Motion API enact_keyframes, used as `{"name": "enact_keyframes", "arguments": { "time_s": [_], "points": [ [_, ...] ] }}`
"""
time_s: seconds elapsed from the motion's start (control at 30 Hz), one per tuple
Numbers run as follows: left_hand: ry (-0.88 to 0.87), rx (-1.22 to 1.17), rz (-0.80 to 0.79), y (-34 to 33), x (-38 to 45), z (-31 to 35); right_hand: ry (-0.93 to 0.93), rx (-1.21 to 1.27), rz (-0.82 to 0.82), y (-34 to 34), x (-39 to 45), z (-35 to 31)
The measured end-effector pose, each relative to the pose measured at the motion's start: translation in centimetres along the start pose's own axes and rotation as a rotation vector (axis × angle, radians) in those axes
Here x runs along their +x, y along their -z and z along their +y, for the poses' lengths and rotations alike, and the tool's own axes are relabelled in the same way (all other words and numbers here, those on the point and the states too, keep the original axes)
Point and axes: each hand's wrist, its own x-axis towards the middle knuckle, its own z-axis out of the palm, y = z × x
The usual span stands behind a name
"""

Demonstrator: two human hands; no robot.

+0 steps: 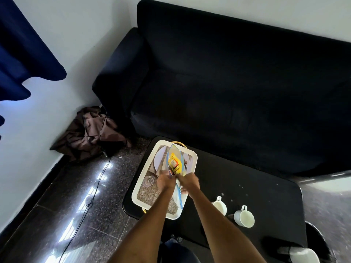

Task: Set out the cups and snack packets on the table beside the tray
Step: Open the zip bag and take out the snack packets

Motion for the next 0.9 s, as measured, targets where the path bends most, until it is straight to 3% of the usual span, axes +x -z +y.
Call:
{"name": "enact_keyframes", "arguments": {
  "time_s": [0.07,0.13,0.2,0.27,0.37,0.5,0.57,0.7,0.9],
  "points": [
    [0.057,-0.015,-0.001,-0.7,-0.4,-0.5,-0.036,0.03,-0.035,-0.3,-0.1,0.4],
    [0.086,0.016,-0.016,-0.9,-0.5,-0.7,0.005,0.021,0.033,-0.1,0.3,0.6],
    [0.105,0.081,-0.1,-1.1,-0.6,-0.7,0.073,0.014,0.081,0.5,0.6,0.5],
    [0.126,0.081,-0.192,-1.3,-0.7,-0.3,0.109,-0.058,0.031,1.0,0.7,0.5],
    [0.074,0.14,-0.155,-0.8,-0.1,0.5,0.012,-0.127,-0.097,1.9,0.2,0.6],
    [0.123,0.118,0.023,1.8,1.1,1.4,-0.029,-0.007,0.205,4.0,1.0,1.9],
    [0.134,0.081,0.048,2.5,1.7,1.8,-0.033,-0.006,0.282,4.3,1.3,2.3],
    [0.167,0.127,-0.041,2.2,1.5,1.5,-0.001,-0.121,0.267,3.6,0.9,1.7],
    [0.085,0.128,0.043,2.8,2.5,0.8,0.152,-0.244,0.185,3.0,1.5,1.2]
  ]
}}
